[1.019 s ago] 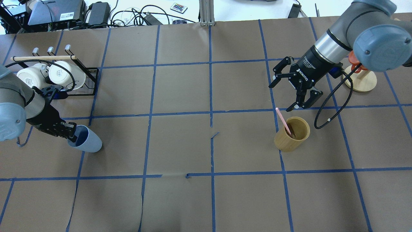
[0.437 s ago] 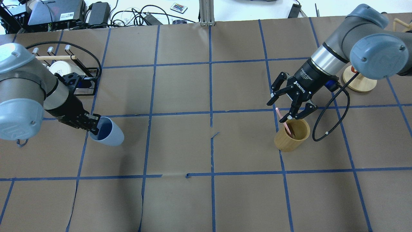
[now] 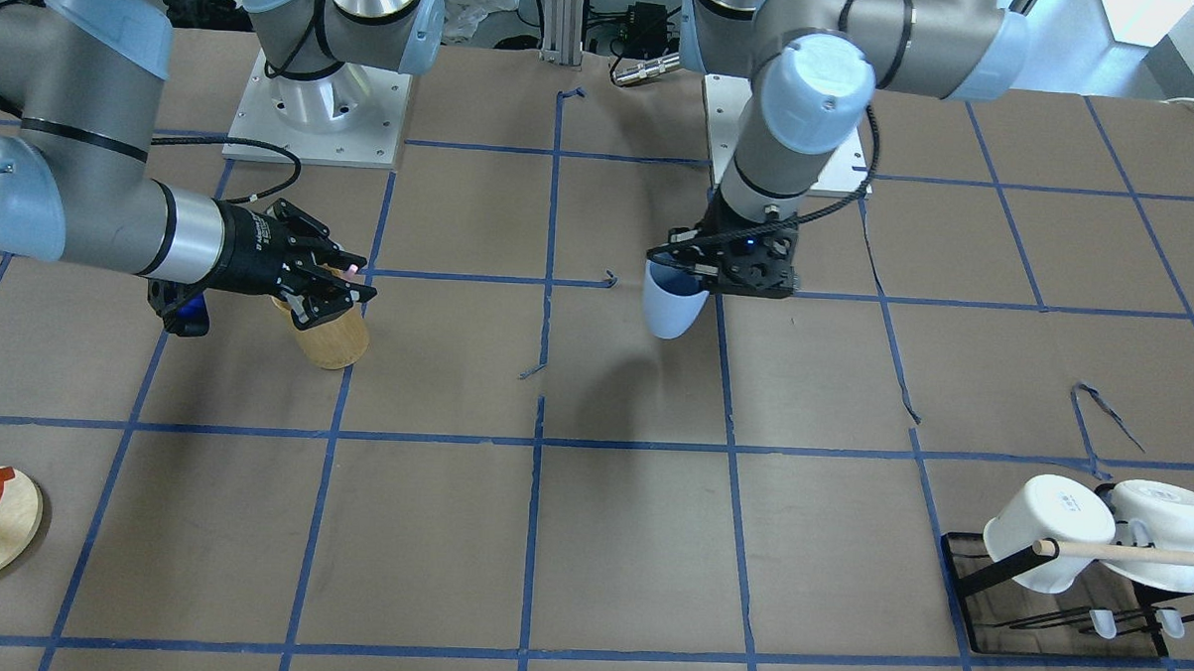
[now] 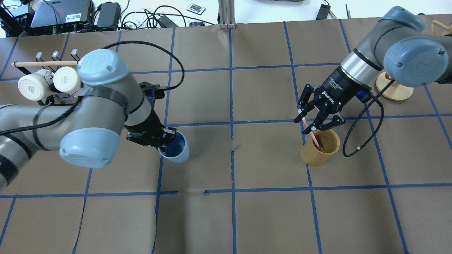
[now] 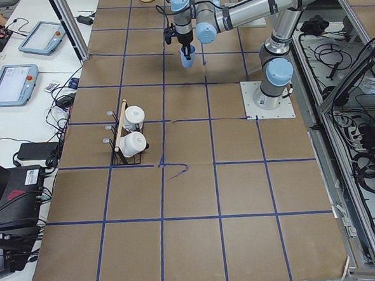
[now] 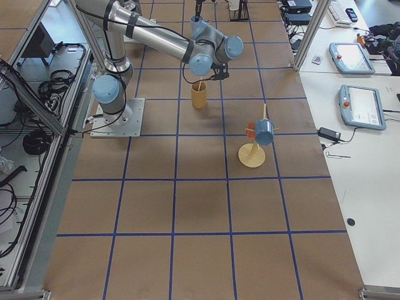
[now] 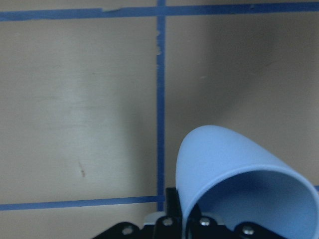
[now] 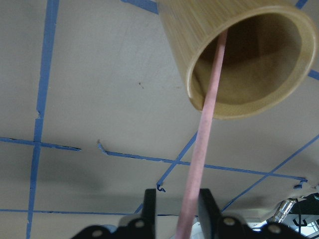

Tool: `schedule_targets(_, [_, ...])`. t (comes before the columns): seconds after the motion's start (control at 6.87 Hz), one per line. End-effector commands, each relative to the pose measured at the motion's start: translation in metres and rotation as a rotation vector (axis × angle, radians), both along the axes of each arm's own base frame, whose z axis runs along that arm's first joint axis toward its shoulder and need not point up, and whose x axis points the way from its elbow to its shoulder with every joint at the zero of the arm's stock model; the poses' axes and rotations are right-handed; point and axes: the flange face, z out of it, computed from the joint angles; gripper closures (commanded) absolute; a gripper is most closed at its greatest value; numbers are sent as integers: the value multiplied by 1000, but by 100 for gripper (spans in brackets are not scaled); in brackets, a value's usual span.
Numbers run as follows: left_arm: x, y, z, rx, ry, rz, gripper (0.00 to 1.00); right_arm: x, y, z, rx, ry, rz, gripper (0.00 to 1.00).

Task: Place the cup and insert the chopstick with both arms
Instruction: 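Carry the blue cup toward table center while right gripper grasps pink chopstick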

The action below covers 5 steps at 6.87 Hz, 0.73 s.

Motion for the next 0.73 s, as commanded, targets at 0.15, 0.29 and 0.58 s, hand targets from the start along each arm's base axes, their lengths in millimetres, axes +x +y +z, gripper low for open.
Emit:
schedule_targets(0.15, [-84, 11, -30, -24, 66, 103, 100, 0, -3, 4, -7, -16, -18, 96])
schedule_targets(0.29, [-96, 16, -38, -13, 58, 80, 100, 0, -4, 7, -12, -14, -19, 96])
schedule_targets(0.58, [-100, 16, -41, -13, 57, 99, 100, -1, -4, 34, -9, -14, -20, 96])
